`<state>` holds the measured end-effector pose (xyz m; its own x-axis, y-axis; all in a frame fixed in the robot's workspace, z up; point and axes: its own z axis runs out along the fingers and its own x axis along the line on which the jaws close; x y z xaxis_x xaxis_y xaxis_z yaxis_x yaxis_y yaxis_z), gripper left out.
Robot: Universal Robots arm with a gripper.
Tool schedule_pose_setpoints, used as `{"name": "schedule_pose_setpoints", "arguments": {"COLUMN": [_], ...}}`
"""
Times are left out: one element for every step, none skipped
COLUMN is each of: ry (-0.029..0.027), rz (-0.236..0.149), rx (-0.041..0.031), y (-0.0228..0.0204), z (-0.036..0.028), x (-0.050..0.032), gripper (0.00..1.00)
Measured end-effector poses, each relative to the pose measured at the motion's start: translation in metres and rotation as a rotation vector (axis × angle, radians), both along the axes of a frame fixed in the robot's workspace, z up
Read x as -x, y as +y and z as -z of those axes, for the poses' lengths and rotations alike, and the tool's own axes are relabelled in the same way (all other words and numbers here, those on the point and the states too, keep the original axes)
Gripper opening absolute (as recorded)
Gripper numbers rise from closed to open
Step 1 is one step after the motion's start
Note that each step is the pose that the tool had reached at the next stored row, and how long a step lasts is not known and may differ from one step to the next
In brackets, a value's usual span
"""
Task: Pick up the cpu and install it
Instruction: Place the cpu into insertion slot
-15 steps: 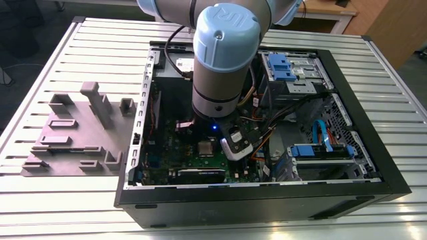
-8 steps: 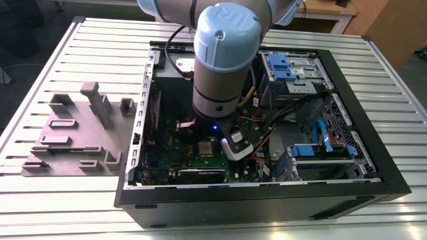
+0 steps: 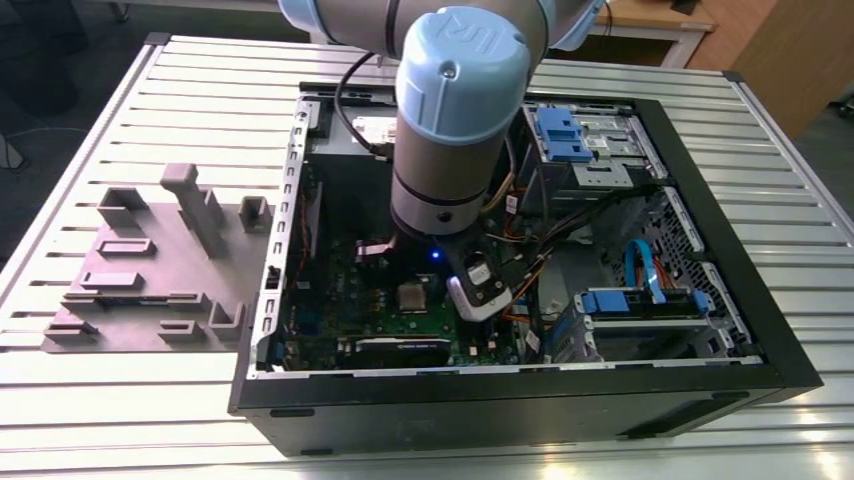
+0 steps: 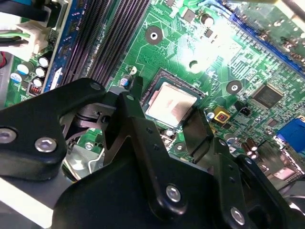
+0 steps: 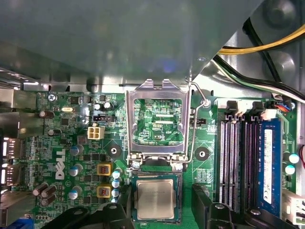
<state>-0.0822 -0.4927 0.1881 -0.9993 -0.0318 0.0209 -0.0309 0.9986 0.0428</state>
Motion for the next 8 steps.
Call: {"name": "schedule_pose_setpoints", "arguments": {"ry": [0.0000, -0.0001, 0.0000, 0.0000, 0.0000, 0.0000, 0.0000, 0.0000], "rz": [0.000, 0.002, 0.004, 0.008, 0.013, 0.020, 0.028, 0.036], "rx": [0.0000, 0.0001, 0.0001, 0.0000, 0.0001, 0.0001, 0.0001, 0.0000], "y": [0.0000, 0.0000, 0.0000, 0.0000, 0.0000, 0.0000, 0.0001, 0.0002], "z": [0.0000, 0.0000, 0.0000, 0.0000, 0.0000, 0.0000, 0.0000, 0.0000], "x": [-0.0003, -0.0004, -0.0004, -0.0007, -0.0009, -0.0011, -0.0012, -0.0013], "gripper": [0.60, 0.60, 0.60, 0.60, 0.60, 0.60, 0.60, 0.60]}}
